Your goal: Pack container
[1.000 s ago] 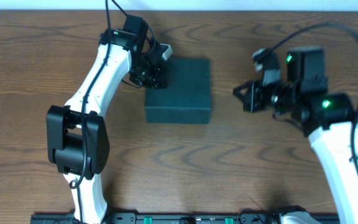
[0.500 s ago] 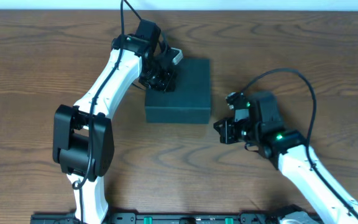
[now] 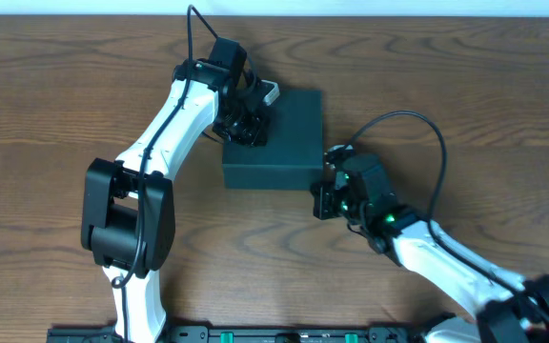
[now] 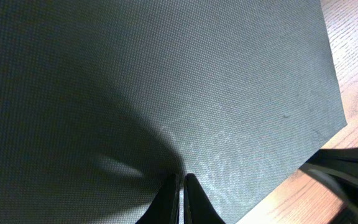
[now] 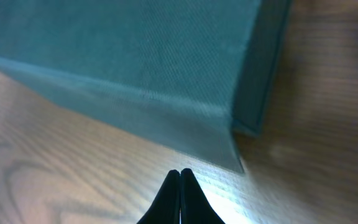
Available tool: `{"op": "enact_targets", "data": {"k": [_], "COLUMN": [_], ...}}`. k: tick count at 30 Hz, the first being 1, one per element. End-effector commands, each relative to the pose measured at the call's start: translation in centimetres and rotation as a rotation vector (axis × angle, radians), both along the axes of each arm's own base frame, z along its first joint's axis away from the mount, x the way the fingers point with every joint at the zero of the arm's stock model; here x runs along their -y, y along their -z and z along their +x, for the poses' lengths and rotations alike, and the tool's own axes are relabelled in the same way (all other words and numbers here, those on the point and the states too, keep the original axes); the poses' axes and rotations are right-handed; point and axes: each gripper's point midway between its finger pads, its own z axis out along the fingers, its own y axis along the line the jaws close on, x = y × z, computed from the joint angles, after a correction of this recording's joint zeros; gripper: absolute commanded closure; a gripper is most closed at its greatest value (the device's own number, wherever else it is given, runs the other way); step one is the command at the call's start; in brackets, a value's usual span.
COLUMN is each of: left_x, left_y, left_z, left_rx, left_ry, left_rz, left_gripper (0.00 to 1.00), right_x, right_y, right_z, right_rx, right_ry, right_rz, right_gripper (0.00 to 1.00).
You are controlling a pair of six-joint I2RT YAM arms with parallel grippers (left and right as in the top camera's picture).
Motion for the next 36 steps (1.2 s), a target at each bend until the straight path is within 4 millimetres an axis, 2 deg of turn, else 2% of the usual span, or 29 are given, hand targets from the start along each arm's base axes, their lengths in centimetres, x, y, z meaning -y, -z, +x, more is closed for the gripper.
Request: {"op": "enact_targets", "data": {"k": [1,6,12,17,20,28,31,33,36], "left_x": [-0.2,-0.2,-0.2,-0.2,-0.2,-0.2,-0.4,-0.8,-1.0], "left_y": [0.2,0.3,0.2,0.2,0.3,0.3,0.0,-0.6,-2.8], "left_z": [-0.2,-0.3,-0.3,-0.3,-0.3,-0.3,-0.8,-1.0,-1.2], "left_rx": [0.0,-0.003,-0.003,-0.004,-0.004,-0.007,-0.022,-0.023,0.016], "left_ry": [0.012,0.012,0.01,0.009,0.01,0.01,0.007,0.002,-0.001], "left_rz": [0.013,0.013,0.013,0.013,0.013,0.014,0.019,0.019,0.006], "left_gripper": [0.94,0.94,0.94,0.94,0.94,0.94,0.94,0.94,0.94], "right_x": [-0.2,0.1,-0.2,-0.3,-2.2,-5.0,-6.2,-6.2,-6.0], "right_y": [1.8,3.0,2.2,2.2,1.6,0.6,-0.5,-1.7,-4.5], "right_z": [0.2,1.6,2.8,2.7,1.6,0.6,-0.6,-1.0,-1.1], "right_rx": [-0.032,-0.026,0.031,0.023,-0.011,0.045,0.022,0.029,0.111], "right_ry": [0.053,0.143,0.16,0.156,0.065,0.008,-0.06,-0.073,-0.108], "right_rz": [-0.008,-0.005,0.016,0.026,0.104,0.117,0.17,0.187,0.188], "right_gripper": [0.98,0.98,0.98,0.98,0.98,0.98,0.98,0.98,0.98]}}
